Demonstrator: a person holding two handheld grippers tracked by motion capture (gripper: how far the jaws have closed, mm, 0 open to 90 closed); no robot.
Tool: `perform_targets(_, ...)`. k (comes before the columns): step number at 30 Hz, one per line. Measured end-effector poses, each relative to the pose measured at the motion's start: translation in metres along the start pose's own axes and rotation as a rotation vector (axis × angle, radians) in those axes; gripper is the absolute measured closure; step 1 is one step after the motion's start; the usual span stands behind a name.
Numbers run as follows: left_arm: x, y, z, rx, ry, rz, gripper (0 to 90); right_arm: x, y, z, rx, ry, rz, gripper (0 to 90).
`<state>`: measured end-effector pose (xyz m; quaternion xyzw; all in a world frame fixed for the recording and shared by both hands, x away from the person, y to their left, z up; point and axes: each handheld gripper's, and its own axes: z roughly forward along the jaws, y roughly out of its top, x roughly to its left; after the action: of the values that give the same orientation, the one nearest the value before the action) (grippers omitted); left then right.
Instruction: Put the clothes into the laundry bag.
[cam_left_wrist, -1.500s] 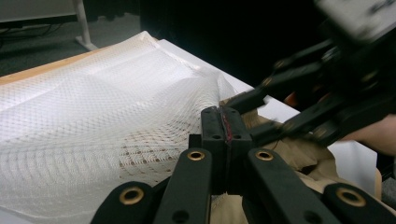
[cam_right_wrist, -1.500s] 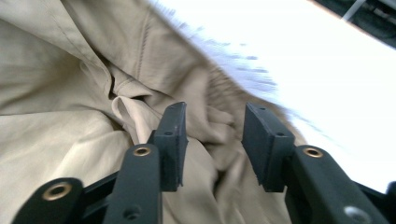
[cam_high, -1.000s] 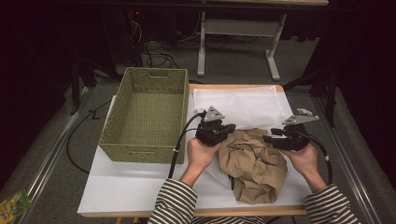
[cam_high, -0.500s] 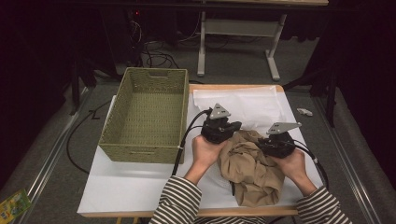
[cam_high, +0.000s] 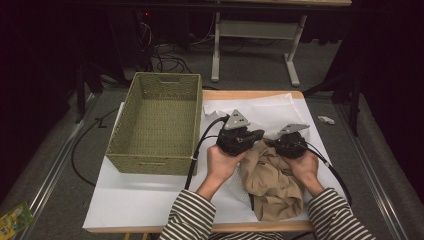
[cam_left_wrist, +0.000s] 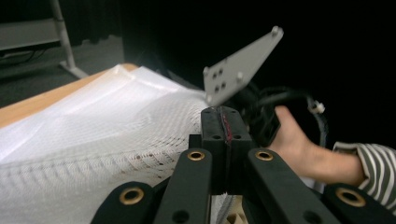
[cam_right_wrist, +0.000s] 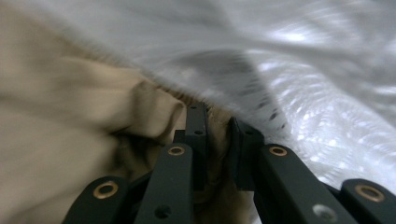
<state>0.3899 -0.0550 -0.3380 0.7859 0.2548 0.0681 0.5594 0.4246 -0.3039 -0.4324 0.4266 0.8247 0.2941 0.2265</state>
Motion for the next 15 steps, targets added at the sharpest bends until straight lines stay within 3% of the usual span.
perform_targets(4,0.011,-0.012,0.001,0.028,0.017,-0.042,90.0,-0.005,0.0,0.0,-0.001,0.01,0.019,76.4)
perform_targets(6,0.015,-0.015,0.002,0.038,0.032,-0.047,90.0,-0.003,-0.001,-0.006,-0.005,0.034,0.017,69.2)
perform_targets(15,0.02,-0.022,0.006,0.045,0.053,-0.058,90.0,0.003,-0.009,-0.062,-0.145,0.146,0.023,51.5)
